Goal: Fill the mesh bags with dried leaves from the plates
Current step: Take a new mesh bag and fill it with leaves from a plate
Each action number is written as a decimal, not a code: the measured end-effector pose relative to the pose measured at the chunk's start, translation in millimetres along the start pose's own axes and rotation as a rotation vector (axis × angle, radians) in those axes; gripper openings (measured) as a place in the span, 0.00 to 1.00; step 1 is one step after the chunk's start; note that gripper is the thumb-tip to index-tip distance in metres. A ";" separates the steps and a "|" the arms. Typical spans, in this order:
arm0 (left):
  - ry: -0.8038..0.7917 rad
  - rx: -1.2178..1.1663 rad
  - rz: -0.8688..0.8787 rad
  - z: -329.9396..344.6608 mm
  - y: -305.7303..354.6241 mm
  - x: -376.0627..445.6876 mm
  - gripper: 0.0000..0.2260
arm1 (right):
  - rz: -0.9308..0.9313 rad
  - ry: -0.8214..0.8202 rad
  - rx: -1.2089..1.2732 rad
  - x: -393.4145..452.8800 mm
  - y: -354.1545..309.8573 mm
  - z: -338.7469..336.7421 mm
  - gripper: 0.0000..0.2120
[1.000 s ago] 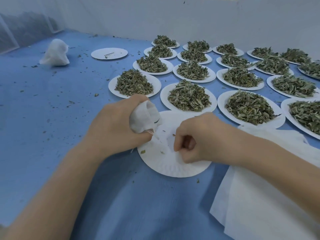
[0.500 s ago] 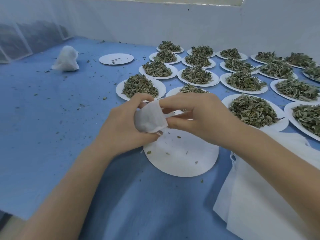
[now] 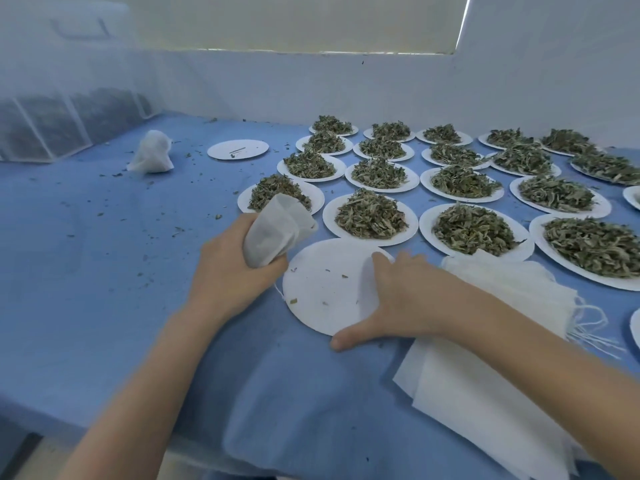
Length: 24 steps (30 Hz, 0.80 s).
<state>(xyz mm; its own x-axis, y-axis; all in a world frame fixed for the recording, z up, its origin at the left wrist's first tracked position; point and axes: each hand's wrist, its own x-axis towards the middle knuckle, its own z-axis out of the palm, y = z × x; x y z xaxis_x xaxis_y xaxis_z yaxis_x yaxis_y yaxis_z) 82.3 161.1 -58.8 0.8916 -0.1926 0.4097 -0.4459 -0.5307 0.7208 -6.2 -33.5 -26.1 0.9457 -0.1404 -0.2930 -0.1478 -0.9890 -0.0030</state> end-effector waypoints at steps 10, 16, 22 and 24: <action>0.109 0.000 -0.140 -10.3 0.3 4.9 0.10 | -0.047 0.037 0.173 -8.2 -11.5 -1.8 0.60; 0.171 -0.009 -0.228 -39.7 -2.2 38.6 0.11 | -0.159 0.175 0.188 13.0 -35.9 -43.6 0.58; 0.114 -0.005 -0.328 -62.2 -13.0 107.6 0.21 | -0.148 0.261 0.221 87.4 -68.7 -99.2 0.59; 0.103 -0.044 -0.369 -66.9 -22.0 132.4 0.22 | -0.154 0.281 0.219 119.9 -80.6 -114.4 0.58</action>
<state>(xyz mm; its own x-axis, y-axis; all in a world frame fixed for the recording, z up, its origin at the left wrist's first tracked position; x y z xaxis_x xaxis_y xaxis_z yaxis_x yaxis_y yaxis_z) 204.9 202.4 17.0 0.9812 0.0903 0.1706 -0.1010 -0.5127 0.8526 152.2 24.0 48.3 0.9996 -0.0284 -0.0002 -0.0276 -0.9705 -0.2395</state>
